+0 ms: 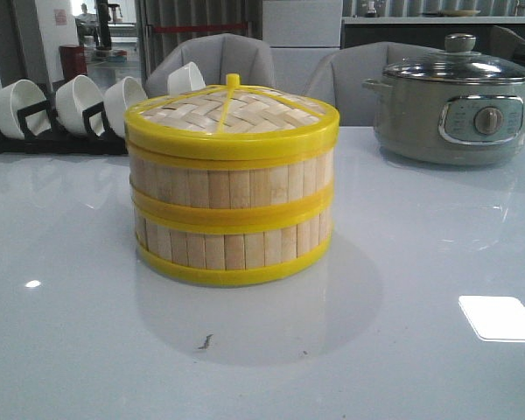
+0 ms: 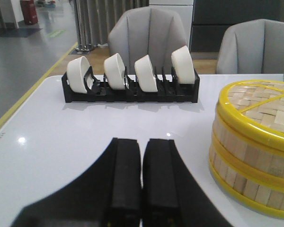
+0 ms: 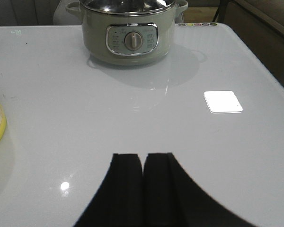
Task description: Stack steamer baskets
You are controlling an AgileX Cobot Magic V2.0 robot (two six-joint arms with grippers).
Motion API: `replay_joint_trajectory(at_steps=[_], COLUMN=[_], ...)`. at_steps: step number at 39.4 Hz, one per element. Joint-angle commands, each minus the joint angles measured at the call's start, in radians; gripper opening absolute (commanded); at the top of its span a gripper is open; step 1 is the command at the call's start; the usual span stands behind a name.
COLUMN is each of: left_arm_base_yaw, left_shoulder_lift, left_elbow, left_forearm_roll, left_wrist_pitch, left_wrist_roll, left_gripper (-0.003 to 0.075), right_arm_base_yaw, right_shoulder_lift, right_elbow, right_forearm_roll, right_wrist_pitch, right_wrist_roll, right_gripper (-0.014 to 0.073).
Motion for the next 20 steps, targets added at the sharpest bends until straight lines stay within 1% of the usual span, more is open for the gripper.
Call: replay_joint_trajectory(at_steps=[1,13,17,20], left_arm_base_yaw=[0.028,0.072,0.077,0.077], left_shoulder_lift=[-0.065,-0.28,-0.327,-0.327], left_elbow=[0.024,0.199,0.244,0.265], left_forearm_roll=[-0.013,-0.033,-0.044,-0.053], left_wrist_pitch=[-0.085,-0.085,-0.085,-0.094], left_wrist_roll=[-0.008,-0.01,-0.01,-0.01], left_gripper=[0.0102,0.0102,0.0102,0.0102], right_arm_base_yaw=[-0.005,-0.005,-0.005,-0.005], right_shoulder_lift=[0.005,0.005,0.005,0.005], right_elbow=[-0.028,-0.028,-0.028,-0.028], right_forearm_roll=[-0.006,-0.006,-0.006,-0.006], right_wrist_pitch=[-0.089,-0.089,-0.089,-0.088], right_wrist_roll=[-0.006,-0.006,-0.006,-0.006], right_gripper=[0.0067,0.0067,0.0067,0.0067])
